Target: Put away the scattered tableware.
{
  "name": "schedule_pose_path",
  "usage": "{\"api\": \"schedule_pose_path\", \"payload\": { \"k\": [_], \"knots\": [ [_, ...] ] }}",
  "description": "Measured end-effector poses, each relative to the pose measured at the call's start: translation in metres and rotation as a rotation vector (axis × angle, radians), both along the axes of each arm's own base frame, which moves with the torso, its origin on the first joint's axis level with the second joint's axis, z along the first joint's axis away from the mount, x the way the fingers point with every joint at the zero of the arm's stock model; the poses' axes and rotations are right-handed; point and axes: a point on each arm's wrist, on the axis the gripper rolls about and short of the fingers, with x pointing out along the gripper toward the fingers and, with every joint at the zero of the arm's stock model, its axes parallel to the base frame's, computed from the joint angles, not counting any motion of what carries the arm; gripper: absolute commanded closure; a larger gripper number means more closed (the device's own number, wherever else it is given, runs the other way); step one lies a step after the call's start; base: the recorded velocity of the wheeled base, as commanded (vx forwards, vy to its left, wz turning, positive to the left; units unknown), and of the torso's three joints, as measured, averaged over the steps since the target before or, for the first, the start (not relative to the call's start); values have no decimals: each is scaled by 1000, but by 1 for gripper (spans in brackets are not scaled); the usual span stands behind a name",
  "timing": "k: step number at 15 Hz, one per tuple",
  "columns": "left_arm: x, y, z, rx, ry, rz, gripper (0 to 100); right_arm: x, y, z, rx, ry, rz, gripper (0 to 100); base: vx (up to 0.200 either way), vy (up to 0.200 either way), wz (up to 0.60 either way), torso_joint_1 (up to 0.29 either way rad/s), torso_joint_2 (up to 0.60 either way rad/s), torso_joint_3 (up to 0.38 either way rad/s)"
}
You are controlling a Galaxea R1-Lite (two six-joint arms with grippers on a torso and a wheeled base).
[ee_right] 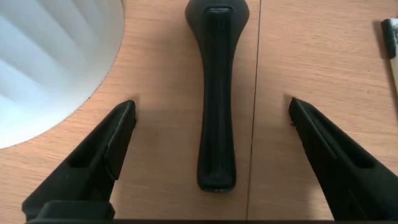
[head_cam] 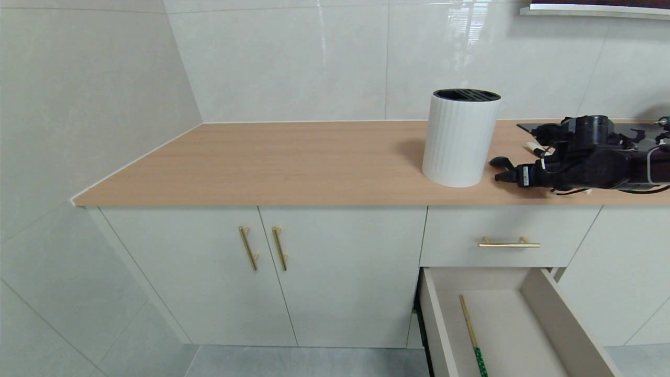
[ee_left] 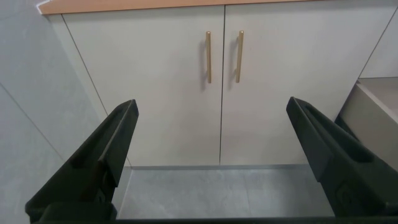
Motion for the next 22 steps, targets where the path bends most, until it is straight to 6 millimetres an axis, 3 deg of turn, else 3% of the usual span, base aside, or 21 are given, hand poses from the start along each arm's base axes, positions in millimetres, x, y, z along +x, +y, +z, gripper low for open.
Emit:
{"api": "schedule_pose_path", "payload": {
  "k": [15, 18, 22],
  "knots": [
    [0, 0, 0, 0, 0, 0, 0, -3, 0, 5, 32, 1, -18, 100, 0, 0, 0, 0, 0, 0],
    [0, 0, 0, 0, 0, 0, 0, -20, 1, 30, 78, -34, -43, 100, 0, 0, 0, 0, 0, 0],
    [0, 0, 0, 0, 0, 1, 0, -60, 5, 56, 93, -42, -49, 100, 0, 0, 0, 0, 0, 0]
  ]
}}
